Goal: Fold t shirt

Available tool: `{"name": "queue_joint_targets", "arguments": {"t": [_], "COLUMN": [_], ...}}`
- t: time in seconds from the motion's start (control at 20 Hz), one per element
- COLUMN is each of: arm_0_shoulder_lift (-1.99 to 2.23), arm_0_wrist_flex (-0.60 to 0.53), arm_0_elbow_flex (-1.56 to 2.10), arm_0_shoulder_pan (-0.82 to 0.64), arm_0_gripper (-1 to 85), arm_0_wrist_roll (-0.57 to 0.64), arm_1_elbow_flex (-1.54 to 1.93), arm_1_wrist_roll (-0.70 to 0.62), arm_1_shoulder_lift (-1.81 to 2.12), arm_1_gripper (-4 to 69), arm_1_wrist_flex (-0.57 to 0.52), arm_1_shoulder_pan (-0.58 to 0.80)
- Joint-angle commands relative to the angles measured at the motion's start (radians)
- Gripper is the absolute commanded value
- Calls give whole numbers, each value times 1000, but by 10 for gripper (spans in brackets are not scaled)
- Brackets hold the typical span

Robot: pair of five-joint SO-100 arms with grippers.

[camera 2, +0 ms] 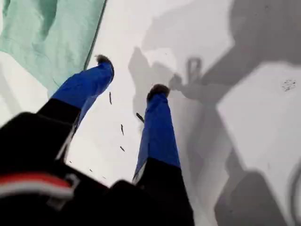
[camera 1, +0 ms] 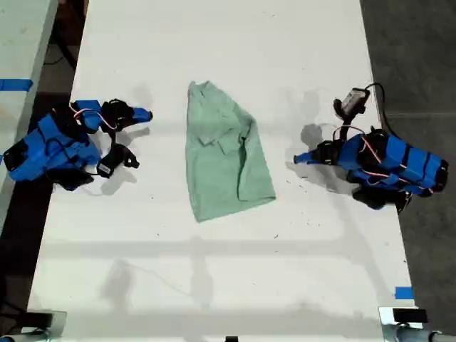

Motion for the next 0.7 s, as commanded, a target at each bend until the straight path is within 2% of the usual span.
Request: {"name": "queue_joint_targets", "arguments": {"t": [0.0,0.2,0.25,0.35,0.5,0.65], "arm_0_shoulder_lift": [9,9,8,-46,-525,-1170], "arm_0_wrist_flex": [64,69,72,69,51,121], "arm_0_elbow_flex": [-2,0,2,-35,-301,-816], "arm_0_shoulder_pan": [54,55,61,135,255,374], "arm_0_gripper": [-3,-3,-3,-3,-3,-3], "arm_0_wrist_roll": [-23,-61,-95,-236,-419,-451], "arm_1_elbow_flex": [44,44,44,44,44,44], "arm_1_wrist_roll": [-20,-21,-21,-23,-29,-29], "arm_1_shoulder_lift": [11,11,11,11,11,11], "arm_1_gripper": [0,0,0,1,1,1], "arm_1_wrist_flex": [2,2,2,2,2,2], "arm_1_shoulder_pan": [49,49,49,49,60,57]}}
